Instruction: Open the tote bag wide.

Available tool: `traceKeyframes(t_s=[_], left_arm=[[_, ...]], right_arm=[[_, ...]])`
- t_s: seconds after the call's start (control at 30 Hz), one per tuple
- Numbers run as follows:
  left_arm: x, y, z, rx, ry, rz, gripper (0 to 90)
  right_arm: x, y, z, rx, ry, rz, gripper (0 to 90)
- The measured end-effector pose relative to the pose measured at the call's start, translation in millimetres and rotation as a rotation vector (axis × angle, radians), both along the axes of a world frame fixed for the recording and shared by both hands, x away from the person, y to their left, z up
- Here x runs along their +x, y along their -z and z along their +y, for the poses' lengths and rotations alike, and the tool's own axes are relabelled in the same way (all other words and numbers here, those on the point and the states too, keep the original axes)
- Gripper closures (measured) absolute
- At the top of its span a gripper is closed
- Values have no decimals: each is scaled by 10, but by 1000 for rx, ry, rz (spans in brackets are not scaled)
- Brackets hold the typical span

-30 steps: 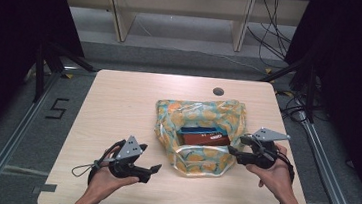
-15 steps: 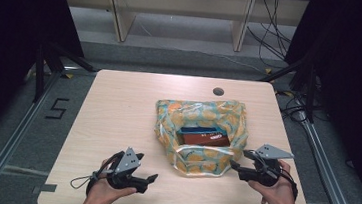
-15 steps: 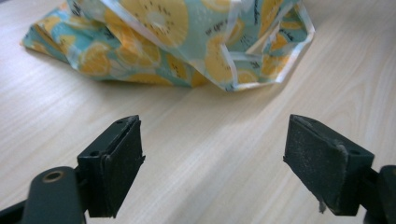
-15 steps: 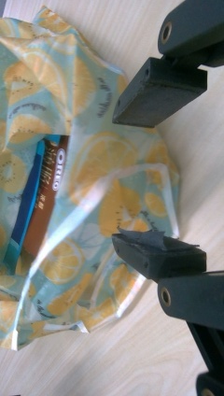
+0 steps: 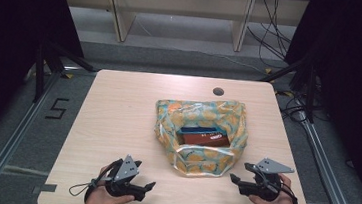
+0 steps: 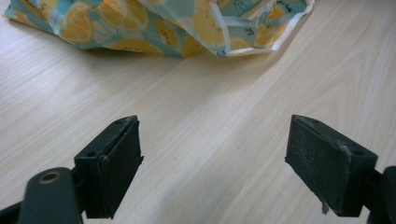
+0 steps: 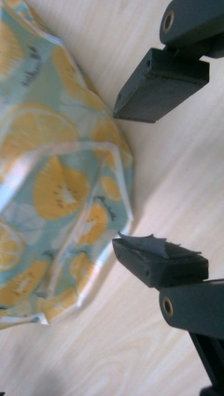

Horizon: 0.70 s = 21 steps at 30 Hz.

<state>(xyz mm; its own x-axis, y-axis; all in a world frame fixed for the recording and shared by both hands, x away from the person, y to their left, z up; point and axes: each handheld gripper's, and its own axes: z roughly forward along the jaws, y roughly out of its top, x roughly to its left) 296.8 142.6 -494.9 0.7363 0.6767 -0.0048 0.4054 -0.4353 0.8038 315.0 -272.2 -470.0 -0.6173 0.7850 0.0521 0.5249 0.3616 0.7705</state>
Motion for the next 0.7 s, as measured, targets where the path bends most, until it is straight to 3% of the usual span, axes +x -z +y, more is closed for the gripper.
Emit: traceKeyframes(t_s=[0.03, 0.07, 0.1, 0.17, 0.2, 0.23, 0.3, 0.33, 0.47, 0.5, 0.53, 0.6, 0.63, 0.7], left_arm=[[8, 11, 10, 24, 10, -5, 170], [6, 20, 4, 19, 8, -12, 169], [-2, 18, 6, 34, 9, -4, 159], [-13, 23, -2, 26, 7, -2, 154], [-19, 32, -16, 8, 0, -4, 154], [-6, 16, 10, 49, 33, -18, 154], [-27, 37, -12, 28, 10, -12, 154], [-23, 36, -10, 36, 22, -15, 154], [-20, 39, -16, 37, 35, -3, 155], [-3, 34, -4, 61, 45, -23, 155], [-9, 46, -17, 43, 35, -27, 156], [-1, 48, -7, 55, 33, -23, 155], [0, 53, -7, 47, 30, 4, 156], [6, 60, -6, 53, 21, -13, 155]], right_arm=[[-33, 15, 18, 21, 18, 16, 318], [-36, 36, -1, 10, -9, 5, 313], [-91, 57, 5, -1, 5, 19, 308], [-105, 72, -4, -5, -8, 4, 300], [-141, 89, -1, 7, -10, 22, 290], [-152, 103, -7, 2, -22, 22, 290], [-201, 138, -14, -16, -25, 27, 287], [-219, 149, -20, -22, -29, 45, 282], [-234, 200, -29, -40, -27, 58, 271], [-234, 200, -29, -40, -27, 58, 271], [-223, 204, -33, -41, -34, 62, 269], [-219, 208, -39, -48, -29, 60, 269], [-218, 206, -42, -55, -25, 56, 269], [-214, 213, -38, -48, -32, 67, 268]])
